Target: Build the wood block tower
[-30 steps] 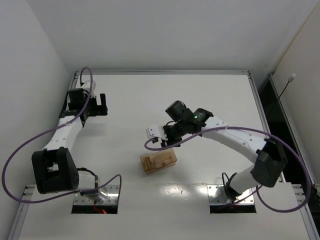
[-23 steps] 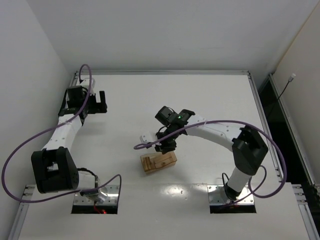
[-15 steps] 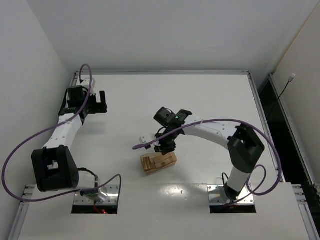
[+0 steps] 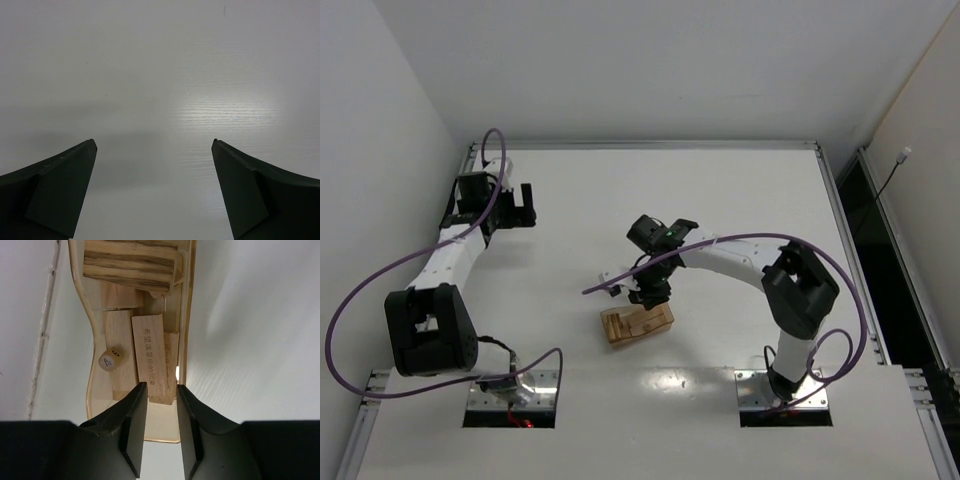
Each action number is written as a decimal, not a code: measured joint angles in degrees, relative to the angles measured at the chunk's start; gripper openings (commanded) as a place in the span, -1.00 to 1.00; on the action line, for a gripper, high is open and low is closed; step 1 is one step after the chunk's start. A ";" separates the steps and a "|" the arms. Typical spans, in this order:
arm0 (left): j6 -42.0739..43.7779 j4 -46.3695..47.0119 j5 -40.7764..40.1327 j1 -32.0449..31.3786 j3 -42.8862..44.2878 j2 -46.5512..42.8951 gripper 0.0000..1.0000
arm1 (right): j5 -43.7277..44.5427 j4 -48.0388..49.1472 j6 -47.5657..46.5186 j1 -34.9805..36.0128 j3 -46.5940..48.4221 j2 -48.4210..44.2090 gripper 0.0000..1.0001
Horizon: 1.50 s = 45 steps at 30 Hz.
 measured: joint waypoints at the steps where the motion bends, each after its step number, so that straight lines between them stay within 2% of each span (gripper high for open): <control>1: 0.00 0.02 0.02 0.02 0.00 0.09 1.00 | -0.09 0.02 0.02 -0.17 0.00 0.00 -0.43; 11: -0.02 0.02 0.26 0.00 0.00 1.11 1.00 | 0.59 0.90 -0.42 -1.64 0.31 0.04 -0.33; 25: 0.00 -0.02 0.31 0.00 0.02 1.86 1.00 | 2.01 1.07 -2.56 -4.92 1.90 5.05 -0.33; 26: 0.00 -0.04 0.33 0.00 0.09 2.03 1.00 | 1.99 1.05 -2.67 -5.01 1.90 5.18 -0.38; 29: 0.00 -0.28 0.33 0.00 0.44 2.64 1.00 | 2.01 0.83 -3.13 -5.01 1.90 5.38 -0.73; 30: 0.00 -0.26 0.33 0.00 0.48 2.75 1.00 | 1.99 0.81 -3.23 -5.01 1.90 5.42 -0.98; 35: 0.00 -0.44 0.35 0.00 0.79 3.32 1.00 | 2.51 0.83 -2.91 -5.05 1.86 5.42 -1.00; 38: -0.04 -0.44 0.13 0.00 0.79 3.45 1.00 | 3.96 4.26 0.07 -5.38 0.00 4.09 -1.00; 41: -0.24 -0.39 -0.42 0.00 0.79 3.45 1.00 | 9.75 12.57 6.43 -6.49 -5.46 -0.50 -1.00; 45: -0.66 -0.37 -1.51 0.00 0.72 3.08 1.00 | 23.19 24.37 12.94 -7.87 -10.19 -6.38 -1.00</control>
